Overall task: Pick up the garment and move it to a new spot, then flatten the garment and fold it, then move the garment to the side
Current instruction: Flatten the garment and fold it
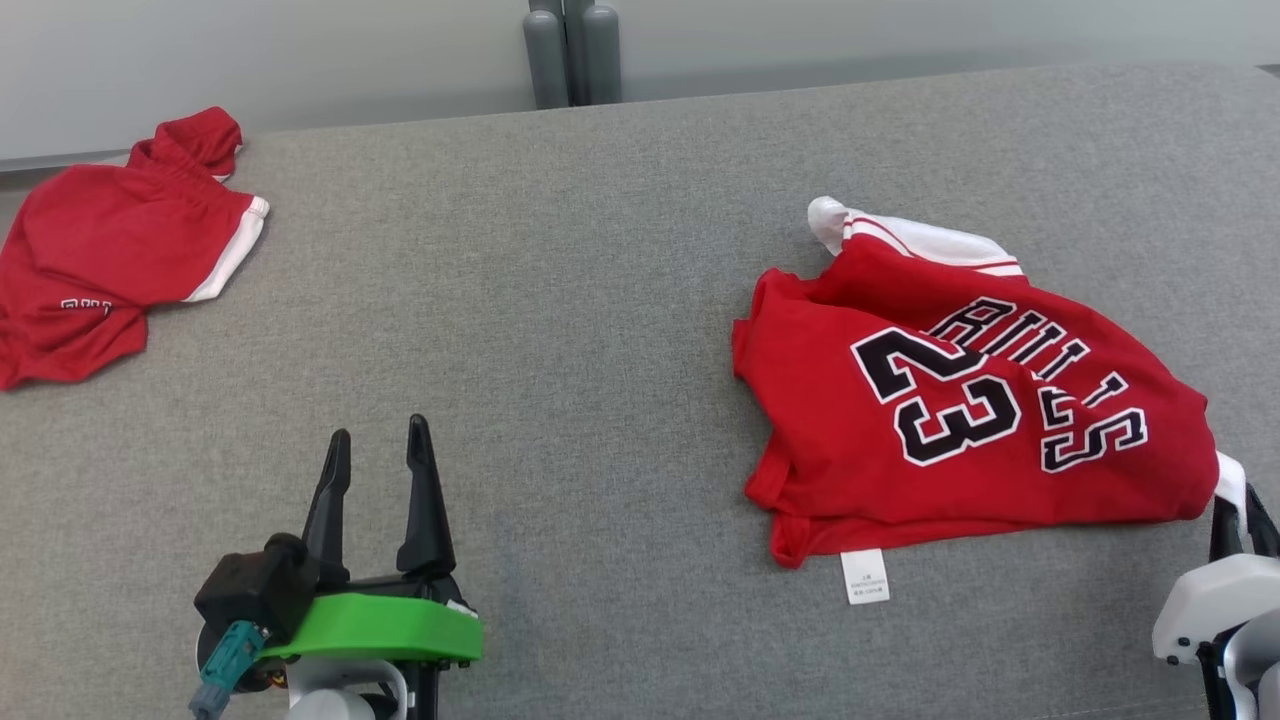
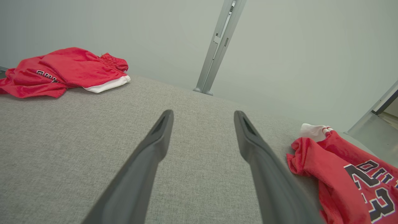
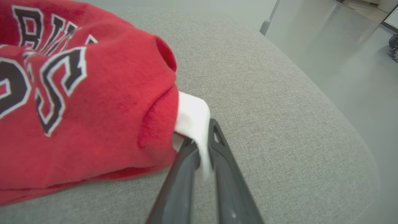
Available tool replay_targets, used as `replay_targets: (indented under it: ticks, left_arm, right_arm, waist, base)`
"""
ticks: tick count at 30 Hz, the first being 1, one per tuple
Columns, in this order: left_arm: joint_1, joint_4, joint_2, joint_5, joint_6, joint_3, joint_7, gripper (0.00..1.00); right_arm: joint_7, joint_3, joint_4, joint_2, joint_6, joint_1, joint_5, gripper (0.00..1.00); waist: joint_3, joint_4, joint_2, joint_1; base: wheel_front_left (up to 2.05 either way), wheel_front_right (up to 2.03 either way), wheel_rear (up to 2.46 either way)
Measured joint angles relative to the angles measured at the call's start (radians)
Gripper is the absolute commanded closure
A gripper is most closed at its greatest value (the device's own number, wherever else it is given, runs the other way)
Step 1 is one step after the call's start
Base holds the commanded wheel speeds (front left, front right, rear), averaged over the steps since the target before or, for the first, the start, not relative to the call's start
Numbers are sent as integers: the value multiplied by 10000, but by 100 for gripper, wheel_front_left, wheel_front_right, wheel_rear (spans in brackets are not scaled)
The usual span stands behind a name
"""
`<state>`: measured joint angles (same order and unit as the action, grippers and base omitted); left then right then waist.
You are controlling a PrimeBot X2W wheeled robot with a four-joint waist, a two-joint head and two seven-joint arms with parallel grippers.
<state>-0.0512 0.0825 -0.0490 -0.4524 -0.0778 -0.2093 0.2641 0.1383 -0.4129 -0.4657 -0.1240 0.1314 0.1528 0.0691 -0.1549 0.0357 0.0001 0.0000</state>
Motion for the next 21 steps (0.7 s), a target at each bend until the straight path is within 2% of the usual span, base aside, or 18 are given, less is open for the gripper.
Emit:
replay_targets:
  ticks: [2, 4, 9, 14, 18, 21]
  left_arm:
    - [11, 0, 0, -2, 0, -15, 0, 0]
    - [65, 2, 2, -4, -2, -36, 0, 0]
    - [254, -4, 0, -23, -12, -38, 0, 0]
    - [425, -12, 2, -31, -15, -65, 0, 0]
    - [452, -40, 2, -31, -15, -105, 0, 0]
    - [449, -58, 0, -31, -15, -159, 0, 0]
  right_arm:
    - [-2, -128, -180, 12, 0, -68, 58, 57]
    - [13, -299, -322, -52, 2, -149, 96, 0]
    - [61, -794, -52, -316, 0, -445, 121, 0]
    - [-44, -890, 1198, -570, 0, -597, -73, 0]
    - [-382, -52, 2435, -692, 0, -545, -399, 0]
    - [-863, 1415, 2980, -840, -4, -223, -828, 0]
  waist:
    - [53, 16, 0, 0]
    - [120, 32, 0, 0]
    - [309, 76, 0, 0]
    - [522, 112, 0, 0]
    - [599, 98, 0, 0]
    - [558, 28, 0, 0]
  base:
    - [0, 0, 0]
    - [0, 0, 0]
    - [0, 0, 0]
    - [0, 0, 0]
    - [0, 0, 0]
    - [0, 0, 0]
